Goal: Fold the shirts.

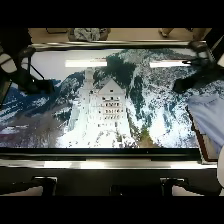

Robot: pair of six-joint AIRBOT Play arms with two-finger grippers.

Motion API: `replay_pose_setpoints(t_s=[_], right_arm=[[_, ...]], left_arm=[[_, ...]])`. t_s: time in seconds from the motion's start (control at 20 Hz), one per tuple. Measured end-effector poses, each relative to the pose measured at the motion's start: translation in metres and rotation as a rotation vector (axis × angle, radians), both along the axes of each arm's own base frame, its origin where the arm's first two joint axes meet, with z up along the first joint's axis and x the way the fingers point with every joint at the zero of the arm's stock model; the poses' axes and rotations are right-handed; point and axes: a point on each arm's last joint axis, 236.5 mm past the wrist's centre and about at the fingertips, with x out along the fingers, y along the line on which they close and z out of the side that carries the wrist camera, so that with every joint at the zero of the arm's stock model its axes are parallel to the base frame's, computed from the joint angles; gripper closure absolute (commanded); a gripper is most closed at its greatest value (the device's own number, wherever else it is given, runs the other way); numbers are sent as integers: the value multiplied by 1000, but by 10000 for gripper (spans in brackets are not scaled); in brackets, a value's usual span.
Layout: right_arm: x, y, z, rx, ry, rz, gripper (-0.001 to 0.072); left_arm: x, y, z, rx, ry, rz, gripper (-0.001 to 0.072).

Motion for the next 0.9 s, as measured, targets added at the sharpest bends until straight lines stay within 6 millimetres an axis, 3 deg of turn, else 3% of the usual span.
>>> replay_pose_setpoints(t_s=[0.1, 0.2, 0.9], right_arm=[[-18, 24, -24, 36, 120, 56, 5], [-26, 33, -35, 41, 168, 80, 11], [-33, 35, -47, 14, 212, 97, 11]], left_arm=[[-19, -7, -13, -40, 1, 15, -8], [-30, -9, -19, -59, -27, 22, -8], [-38, -10, -26, -78, -79, 40, -9]])
